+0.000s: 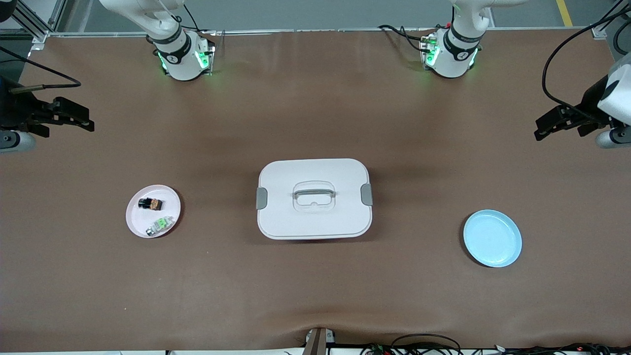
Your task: Transfer orange switch to right arm and place
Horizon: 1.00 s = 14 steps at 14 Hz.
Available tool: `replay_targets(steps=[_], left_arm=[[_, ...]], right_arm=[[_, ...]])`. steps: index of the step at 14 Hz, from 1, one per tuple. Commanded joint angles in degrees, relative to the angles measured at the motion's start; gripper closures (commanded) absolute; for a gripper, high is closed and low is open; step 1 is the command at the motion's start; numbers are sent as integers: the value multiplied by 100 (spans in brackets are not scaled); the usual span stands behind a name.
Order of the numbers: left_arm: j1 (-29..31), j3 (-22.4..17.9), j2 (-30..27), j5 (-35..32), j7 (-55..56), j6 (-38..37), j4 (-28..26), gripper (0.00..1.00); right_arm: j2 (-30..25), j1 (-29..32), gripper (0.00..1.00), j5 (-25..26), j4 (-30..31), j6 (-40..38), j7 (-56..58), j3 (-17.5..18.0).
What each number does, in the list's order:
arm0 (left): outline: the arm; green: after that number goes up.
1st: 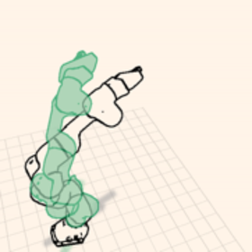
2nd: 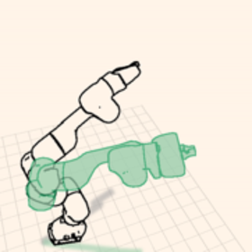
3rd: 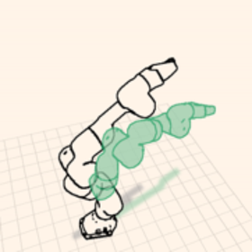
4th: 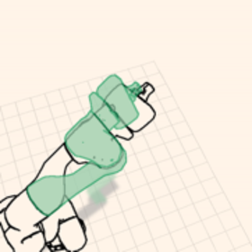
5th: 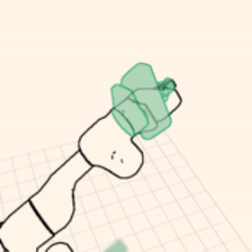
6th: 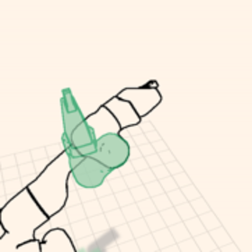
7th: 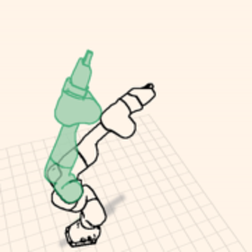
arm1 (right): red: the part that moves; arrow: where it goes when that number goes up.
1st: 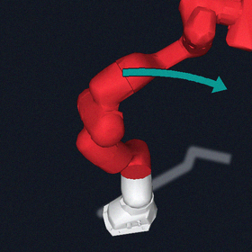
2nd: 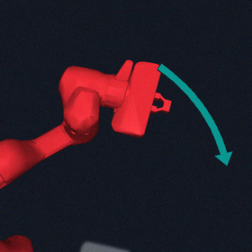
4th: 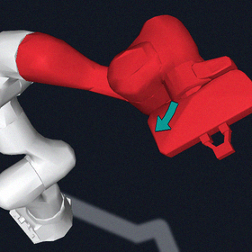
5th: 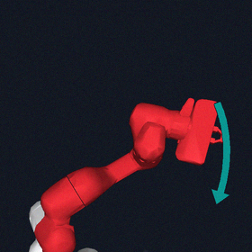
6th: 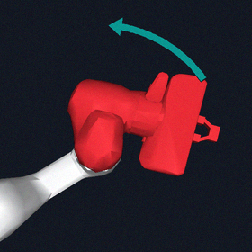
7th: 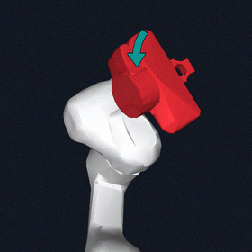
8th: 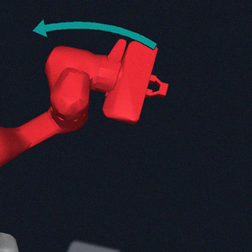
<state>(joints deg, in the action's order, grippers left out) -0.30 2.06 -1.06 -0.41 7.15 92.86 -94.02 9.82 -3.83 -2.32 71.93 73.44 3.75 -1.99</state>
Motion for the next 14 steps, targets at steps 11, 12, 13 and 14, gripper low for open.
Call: replay_targets(steps=[11,12,13,14], left_arm=[[-58,-13,141,33,-548,-154,429,0],[-58,-12,132,33,-530,-276,420,0],[-58,-12,132,50,-522,-364,429,0],[-49,-12,132,50,-521,-365,429,0]], right_arm=[[-357,155,0,109,346,29,-226,-47],[-514,146,0,109,556,178,-226,-47],[-673,155,0,101,793,336,-226,-47],[-770,155,0,92,944,433,-234,-56]])
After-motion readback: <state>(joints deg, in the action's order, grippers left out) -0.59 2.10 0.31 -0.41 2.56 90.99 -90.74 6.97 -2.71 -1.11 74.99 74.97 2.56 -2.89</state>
